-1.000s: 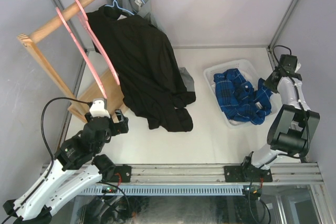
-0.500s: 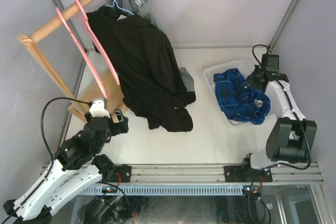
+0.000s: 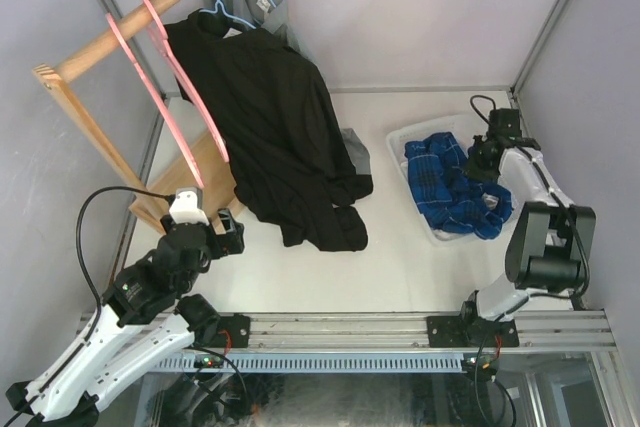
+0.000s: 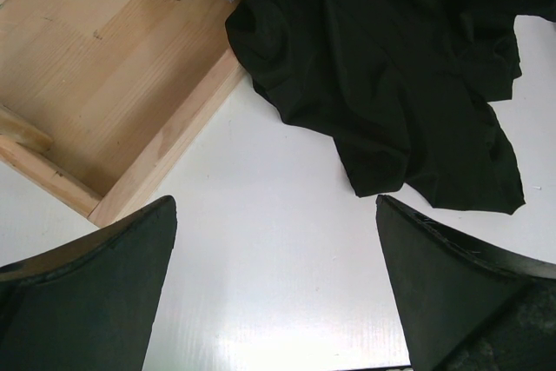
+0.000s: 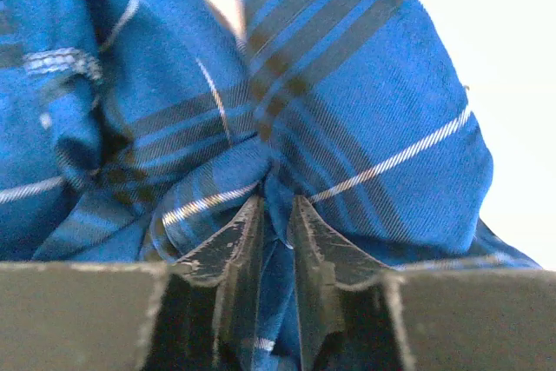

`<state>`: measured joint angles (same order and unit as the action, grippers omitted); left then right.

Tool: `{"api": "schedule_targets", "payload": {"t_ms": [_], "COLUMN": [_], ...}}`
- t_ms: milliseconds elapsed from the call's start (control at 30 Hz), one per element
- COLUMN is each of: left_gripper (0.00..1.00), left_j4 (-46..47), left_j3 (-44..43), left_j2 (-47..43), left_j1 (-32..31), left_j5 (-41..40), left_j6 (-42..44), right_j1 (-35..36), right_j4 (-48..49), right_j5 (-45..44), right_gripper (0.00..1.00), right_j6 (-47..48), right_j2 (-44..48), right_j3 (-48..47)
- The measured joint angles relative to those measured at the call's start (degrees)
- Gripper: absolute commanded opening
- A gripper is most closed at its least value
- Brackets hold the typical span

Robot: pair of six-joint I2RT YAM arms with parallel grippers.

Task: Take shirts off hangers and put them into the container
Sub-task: Place the shirt in the bin, then pick up the hanger from the clothesline.

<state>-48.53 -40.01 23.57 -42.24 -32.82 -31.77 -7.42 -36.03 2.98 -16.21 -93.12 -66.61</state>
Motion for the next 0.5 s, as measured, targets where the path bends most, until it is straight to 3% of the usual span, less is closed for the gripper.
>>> {"api": "schedule_targets", "payload": {"t_ms": [200, 333, 500], "left_gripper": [1.00, 1.00, 0.99], "left_j4": [0.0, 0.0, 0.2], "left_j3": [0.0, 0.0, 0.0], "left_j2": [0.0, 0.0, 0.0], "left_j1": [0.0, 0.0, 0.0], "left_j5": [0.0, 0.0, 0.0], "left_j6": [0.0, 0.1, 0.5], "right_j1": [-0.5, -0.7, 0.3], "right_j4": [0.1, 3.6, 11.6], "right_j5": [1.1, 5.5, 16.5], "right_gripper": [0.50, 0.54, 0.54], "right_j6": [0.0, -0.3, -3.2], "right_j2": [13.4, 23.2, 28.2], "right_j3": [-0.1, -0.4, -0.7]}}
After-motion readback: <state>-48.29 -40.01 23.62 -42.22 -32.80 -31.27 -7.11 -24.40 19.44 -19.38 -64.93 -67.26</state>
